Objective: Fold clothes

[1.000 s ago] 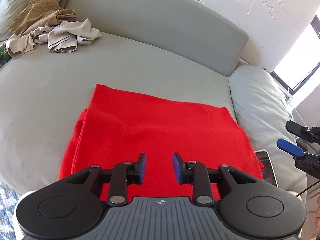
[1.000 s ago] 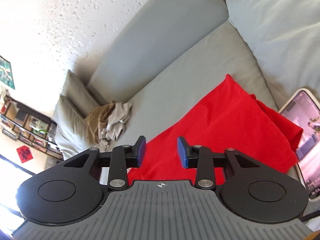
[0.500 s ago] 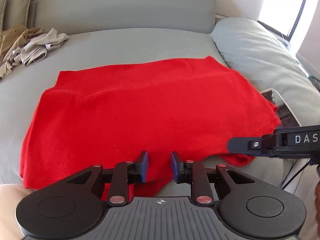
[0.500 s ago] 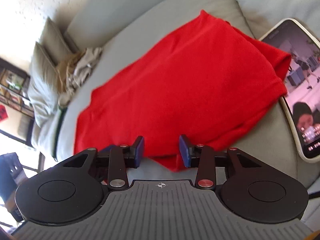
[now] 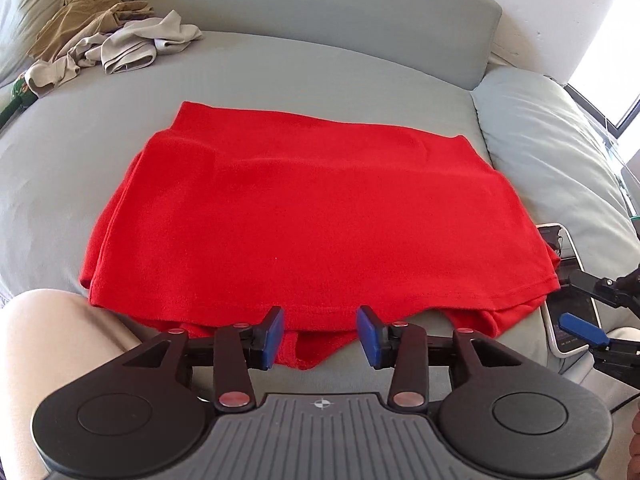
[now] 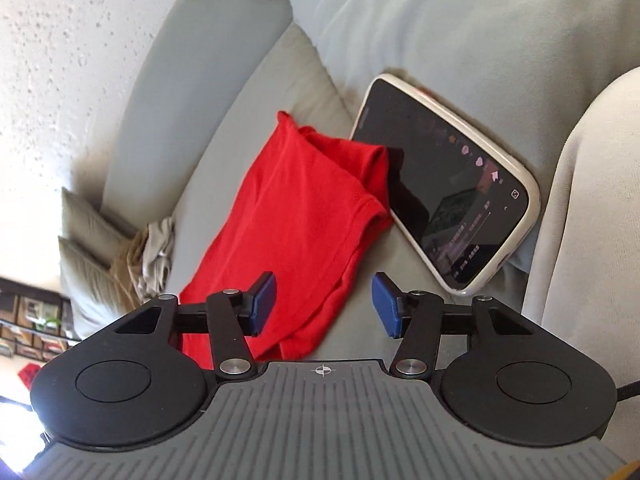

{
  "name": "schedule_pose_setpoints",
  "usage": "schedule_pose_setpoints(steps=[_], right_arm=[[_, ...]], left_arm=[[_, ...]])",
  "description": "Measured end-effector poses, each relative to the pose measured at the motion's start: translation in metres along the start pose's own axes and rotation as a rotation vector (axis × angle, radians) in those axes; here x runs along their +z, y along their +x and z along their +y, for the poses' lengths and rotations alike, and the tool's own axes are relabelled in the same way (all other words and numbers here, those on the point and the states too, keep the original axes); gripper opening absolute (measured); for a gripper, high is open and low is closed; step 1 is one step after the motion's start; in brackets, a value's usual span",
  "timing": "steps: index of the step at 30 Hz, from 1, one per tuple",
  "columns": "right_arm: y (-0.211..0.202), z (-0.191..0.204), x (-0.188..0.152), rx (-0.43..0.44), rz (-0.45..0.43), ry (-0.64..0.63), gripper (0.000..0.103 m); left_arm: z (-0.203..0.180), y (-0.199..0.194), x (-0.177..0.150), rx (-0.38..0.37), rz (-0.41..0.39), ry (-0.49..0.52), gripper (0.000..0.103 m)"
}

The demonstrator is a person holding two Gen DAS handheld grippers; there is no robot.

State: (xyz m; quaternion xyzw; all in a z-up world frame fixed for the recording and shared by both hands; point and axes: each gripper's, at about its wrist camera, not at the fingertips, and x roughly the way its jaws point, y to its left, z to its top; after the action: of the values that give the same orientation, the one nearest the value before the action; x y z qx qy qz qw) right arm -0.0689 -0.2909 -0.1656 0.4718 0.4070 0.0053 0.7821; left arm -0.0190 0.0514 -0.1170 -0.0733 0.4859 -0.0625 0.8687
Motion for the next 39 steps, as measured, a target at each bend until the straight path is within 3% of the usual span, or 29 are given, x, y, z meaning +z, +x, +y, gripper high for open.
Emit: schedule_pose_setpoints(steps=[8, 19, 31, 37, 39], right_arm=[[0.029, -0.012, -0.004, 0.013, -0.02, 0.081, 0.045], [0.056, -0.014, 0.001, 0.072, -0.17, 0.066, 0.042], [0.088, 0.003, 0.019, 0.093, -0.22, 0.019, 0.041], [0.096, 0.003, 0.036, 0.042, -0.18, 0.088, 0.016], [0.093, 0.01, 0.039, -0.002, -0.17, 0.054, 0.013]], left_arm=[[0.007, 0.005, -0.004, -0.008, 0.018, -0.018, 0.041], [0.01, 0.015, -0.002, -0.018, 0.028, -0.03, 0.042], [0.014, 0.018, 0.001, -0.035, 0.038, -0.046, 0.042], [0.029, 0.006, 0.001, -0.053, 0.013, -0.091, 0.042], [0.04, -0.001, 0.002, -0.053, -0.003, -0.126, 0.042]])
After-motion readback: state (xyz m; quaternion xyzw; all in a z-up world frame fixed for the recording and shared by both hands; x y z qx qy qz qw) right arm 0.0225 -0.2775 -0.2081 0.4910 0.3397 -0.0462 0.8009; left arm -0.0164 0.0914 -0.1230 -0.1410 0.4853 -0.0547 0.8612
